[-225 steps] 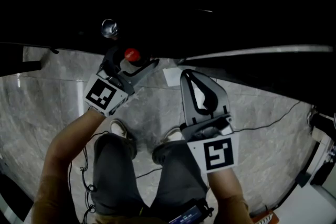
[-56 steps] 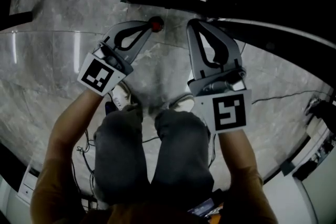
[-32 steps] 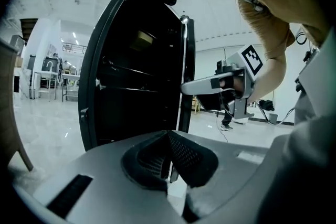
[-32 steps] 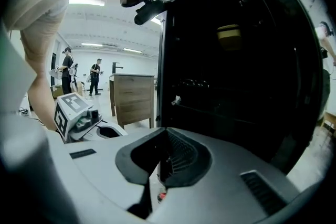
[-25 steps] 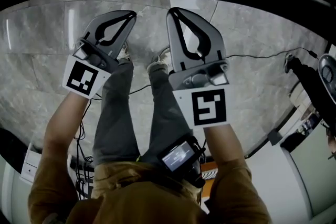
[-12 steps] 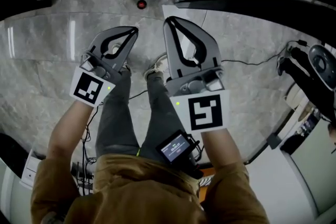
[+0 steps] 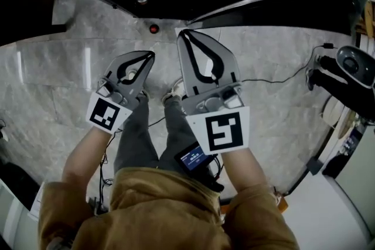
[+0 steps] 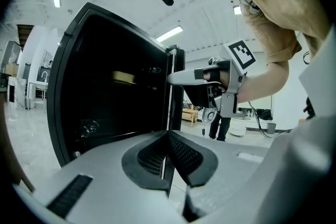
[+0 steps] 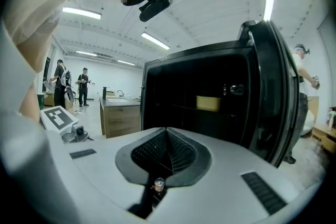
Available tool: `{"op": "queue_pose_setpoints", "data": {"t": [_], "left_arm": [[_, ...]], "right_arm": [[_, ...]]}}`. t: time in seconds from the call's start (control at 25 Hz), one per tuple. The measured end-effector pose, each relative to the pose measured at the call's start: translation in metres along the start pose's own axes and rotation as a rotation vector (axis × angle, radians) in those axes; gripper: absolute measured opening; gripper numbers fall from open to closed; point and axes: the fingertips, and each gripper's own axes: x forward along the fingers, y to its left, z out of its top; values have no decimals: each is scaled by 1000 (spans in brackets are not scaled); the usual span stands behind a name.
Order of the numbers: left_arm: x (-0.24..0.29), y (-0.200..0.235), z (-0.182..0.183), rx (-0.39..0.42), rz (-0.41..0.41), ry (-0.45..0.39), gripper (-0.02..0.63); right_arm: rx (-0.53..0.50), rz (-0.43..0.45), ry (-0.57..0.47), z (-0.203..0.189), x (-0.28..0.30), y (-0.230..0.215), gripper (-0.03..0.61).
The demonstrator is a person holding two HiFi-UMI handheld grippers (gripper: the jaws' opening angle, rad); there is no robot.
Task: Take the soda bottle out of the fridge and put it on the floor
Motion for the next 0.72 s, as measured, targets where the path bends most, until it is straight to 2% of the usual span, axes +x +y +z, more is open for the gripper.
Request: {"op": "queue_pose_setpoints", "data": {"t": [0.12, 0.28, 0.4, 0.72], "left_arm": [[7, -6, 25, 17, -7, -5, 2], [12, -14, 56, -3, -10, 10, 2], [4, -19, 86, -5, 17, -3, 2], [-31, -19, 150, 66, 98, -9, 2]], "right_arm": [[30, -36, -33, 17, -13, -16, 2], [59, -74, -45, 42, -30, -38, 2], [69, -107, -72, 63, -46, -49, 2], [59, -128, -143, 126, -78, -53, 1]]}}
